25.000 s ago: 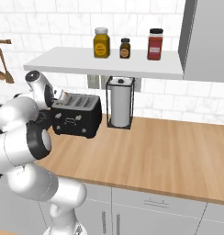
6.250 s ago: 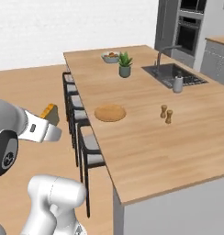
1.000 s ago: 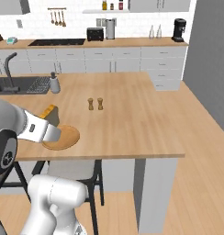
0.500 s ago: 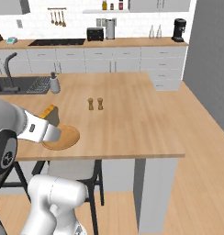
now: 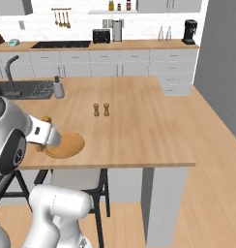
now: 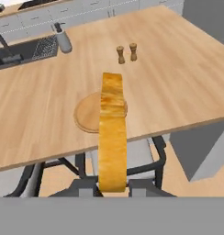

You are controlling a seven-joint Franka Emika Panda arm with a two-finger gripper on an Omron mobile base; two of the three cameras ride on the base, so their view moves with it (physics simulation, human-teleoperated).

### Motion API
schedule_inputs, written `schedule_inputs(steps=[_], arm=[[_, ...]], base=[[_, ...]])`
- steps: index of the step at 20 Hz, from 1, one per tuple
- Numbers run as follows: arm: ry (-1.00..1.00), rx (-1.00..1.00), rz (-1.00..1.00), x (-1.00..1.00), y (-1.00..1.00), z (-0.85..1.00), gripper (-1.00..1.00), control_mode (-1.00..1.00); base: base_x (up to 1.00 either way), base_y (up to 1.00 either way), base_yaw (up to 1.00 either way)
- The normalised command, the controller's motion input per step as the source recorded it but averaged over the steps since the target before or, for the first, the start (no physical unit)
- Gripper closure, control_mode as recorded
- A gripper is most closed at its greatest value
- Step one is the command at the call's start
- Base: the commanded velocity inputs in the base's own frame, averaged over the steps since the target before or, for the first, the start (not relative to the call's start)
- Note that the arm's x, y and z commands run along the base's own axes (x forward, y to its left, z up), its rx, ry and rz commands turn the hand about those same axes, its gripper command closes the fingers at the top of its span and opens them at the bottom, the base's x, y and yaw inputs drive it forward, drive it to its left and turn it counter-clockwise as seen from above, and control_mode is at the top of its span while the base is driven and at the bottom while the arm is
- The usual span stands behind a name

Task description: Start the toaster. Once the lever pops up, take the bread to the plate on the dining counter.

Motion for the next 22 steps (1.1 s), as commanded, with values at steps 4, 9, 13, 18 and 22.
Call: schedule_inputs(steps=[4,9,13,18,22], arm=[[0.2,0.01,0.07,0.5,0.37,-0.25,1.0,-1.0],[0.14,0.21,0.0,0.48,0.23,-0.12,1.0,-1.0],[0.08,0.26,0.0,0.57,0.17,-0.15,1.0,-1.0],[0.06,0.15,0.0,0.65,0.17,-0.34,1.0,-1.0],[0.17,0.07,0.0,0.48,0.15,-0.39,1.0,-1.0]], base=[[0.0,0.0,0.0],[0.0,0.0,0.0],[0.0,0.0,0.0],[0.0,0.0,0.0],[0.0,0.0,0.0]])
